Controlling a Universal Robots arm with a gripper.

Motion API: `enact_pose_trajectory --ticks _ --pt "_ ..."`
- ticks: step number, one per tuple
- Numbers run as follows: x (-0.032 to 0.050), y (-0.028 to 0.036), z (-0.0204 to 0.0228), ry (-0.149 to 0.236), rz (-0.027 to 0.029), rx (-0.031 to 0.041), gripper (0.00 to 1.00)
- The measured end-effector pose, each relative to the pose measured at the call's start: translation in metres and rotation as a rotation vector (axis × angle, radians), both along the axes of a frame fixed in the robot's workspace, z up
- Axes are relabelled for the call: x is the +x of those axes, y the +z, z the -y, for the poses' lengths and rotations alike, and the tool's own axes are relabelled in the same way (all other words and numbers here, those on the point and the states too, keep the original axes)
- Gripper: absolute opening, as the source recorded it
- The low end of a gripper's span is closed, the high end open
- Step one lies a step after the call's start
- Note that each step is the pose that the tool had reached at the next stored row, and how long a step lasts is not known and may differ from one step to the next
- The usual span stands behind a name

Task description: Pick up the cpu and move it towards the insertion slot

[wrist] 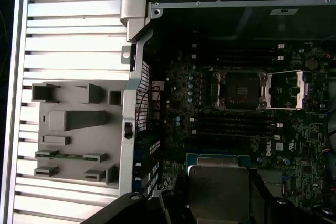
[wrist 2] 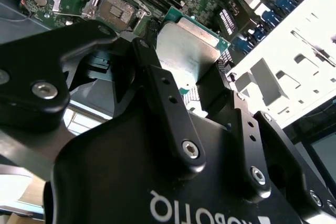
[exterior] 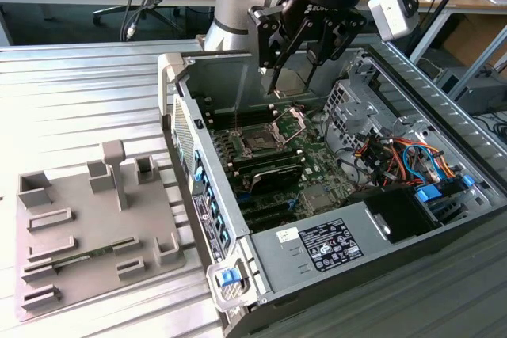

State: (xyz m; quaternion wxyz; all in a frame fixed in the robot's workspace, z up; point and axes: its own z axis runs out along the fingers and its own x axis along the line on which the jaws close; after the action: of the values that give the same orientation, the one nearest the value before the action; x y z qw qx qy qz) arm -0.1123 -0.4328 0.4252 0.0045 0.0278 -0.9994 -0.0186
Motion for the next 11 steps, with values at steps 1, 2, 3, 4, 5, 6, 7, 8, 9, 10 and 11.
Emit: enact_pose_trajectory --ticks 1,2,3,4,5,6,7,8,9,10,11 --pt "0.0012 0.0 0.0 0.0 0.0 0.0001 0.55" --pt "0.0023 0.0 -0.0001 0.0 0.0 0.0 0.55" --pt "0.003 0.0 -0.0001 0.0 0.0 0.0 0.55" --pt "0.0037 -0.0001 -0.0001 0.0 0.0 0.0001 0.55" --pt "0.005 0.0 -0.0001 0.0 0.0 0.0 0.55" --pt "0.0064 -0.0001 -0.0002 0.0 0.0 0.0001 0.55" --pt "0.0077 -0.0001 -0.0002 0.0 0.0 0.0001 0.55" --pt "0.0089 0.0 -0.0002 0.0 0.0 0.0 0.55" --pt "0.0096 -0.0001 -0.0002 0.0 0.0 0.0 0.55" --pt "0.0102 -0.0001 -0.0002 0.0 -0.0001 0.0001 0.55" --pt "0.011 -0.0001 -0.0002 0.0 -0.0001 0.0 0.55"
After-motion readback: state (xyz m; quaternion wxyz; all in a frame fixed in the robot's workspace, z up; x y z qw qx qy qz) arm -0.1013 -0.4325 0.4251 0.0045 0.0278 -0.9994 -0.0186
